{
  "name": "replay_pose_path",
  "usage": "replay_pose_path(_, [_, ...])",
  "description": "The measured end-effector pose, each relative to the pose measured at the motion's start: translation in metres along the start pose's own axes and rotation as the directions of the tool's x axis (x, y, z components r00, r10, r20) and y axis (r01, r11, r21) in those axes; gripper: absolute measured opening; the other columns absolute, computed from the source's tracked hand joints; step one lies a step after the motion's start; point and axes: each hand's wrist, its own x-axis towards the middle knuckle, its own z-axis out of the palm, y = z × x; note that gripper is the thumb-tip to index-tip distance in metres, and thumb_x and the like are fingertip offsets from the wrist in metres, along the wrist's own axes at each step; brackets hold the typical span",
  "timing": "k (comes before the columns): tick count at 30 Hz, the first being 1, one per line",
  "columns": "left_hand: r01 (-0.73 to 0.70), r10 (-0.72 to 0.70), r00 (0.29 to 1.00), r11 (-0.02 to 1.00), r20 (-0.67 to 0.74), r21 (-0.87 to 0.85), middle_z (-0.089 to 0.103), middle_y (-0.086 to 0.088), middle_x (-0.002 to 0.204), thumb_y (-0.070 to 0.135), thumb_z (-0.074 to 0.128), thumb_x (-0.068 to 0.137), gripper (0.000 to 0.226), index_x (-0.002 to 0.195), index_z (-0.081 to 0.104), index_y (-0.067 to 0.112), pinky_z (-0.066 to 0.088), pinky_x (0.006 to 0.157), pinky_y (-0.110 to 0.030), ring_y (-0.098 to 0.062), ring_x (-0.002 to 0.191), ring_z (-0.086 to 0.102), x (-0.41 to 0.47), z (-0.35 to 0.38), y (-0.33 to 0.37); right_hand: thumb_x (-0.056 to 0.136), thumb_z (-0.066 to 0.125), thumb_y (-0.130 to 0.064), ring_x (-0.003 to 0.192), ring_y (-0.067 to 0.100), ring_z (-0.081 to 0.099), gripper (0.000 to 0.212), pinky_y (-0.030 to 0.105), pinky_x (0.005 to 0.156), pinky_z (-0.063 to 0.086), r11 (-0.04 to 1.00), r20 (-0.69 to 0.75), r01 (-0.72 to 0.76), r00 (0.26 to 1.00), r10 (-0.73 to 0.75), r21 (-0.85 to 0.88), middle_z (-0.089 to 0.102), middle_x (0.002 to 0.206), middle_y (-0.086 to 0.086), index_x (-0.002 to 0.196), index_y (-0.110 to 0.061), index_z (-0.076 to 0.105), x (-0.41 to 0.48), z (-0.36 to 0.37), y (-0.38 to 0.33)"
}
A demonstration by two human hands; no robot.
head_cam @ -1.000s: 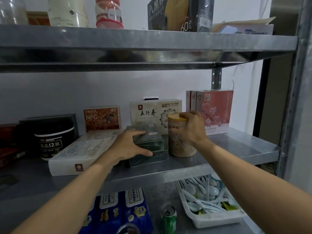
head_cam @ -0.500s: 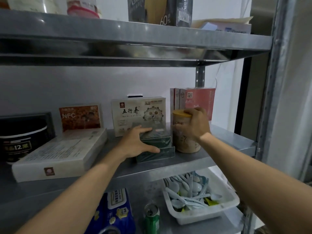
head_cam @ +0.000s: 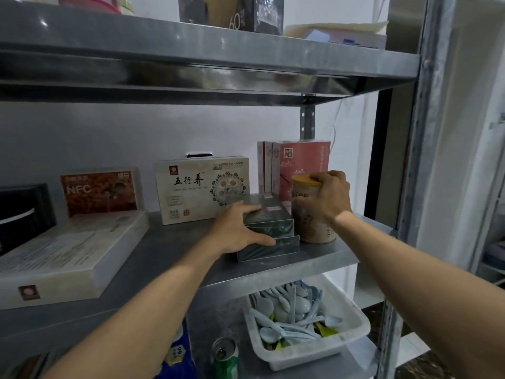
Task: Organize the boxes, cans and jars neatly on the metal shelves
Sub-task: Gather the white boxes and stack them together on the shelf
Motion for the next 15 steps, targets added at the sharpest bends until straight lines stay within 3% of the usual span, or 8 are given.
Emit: replay_pose_path(15, [-0.014, 0.014, 1.000, 0.999, 0.005, 0.041, 0.025, -0.001, 0.157, 0.048, 0.089, 0.057, 0.098, 0.143, 0.044, 0.032, 0.022, 0.115, -0.038, -0.023, 0.143, 0.024, 0.008, 0.015, 0.013, 0.070, 0.084, -0.033, 0.126, 0.032, 0.039, 0.073, 0.037, 0.107, 0.040, 0.999, 0.022, -0.048, 0.999, 0.048, 0.002, 0.038, 0.137, 0.013, 0.133, -0.011, 0.056, 0.006, -0.005, 0.013])
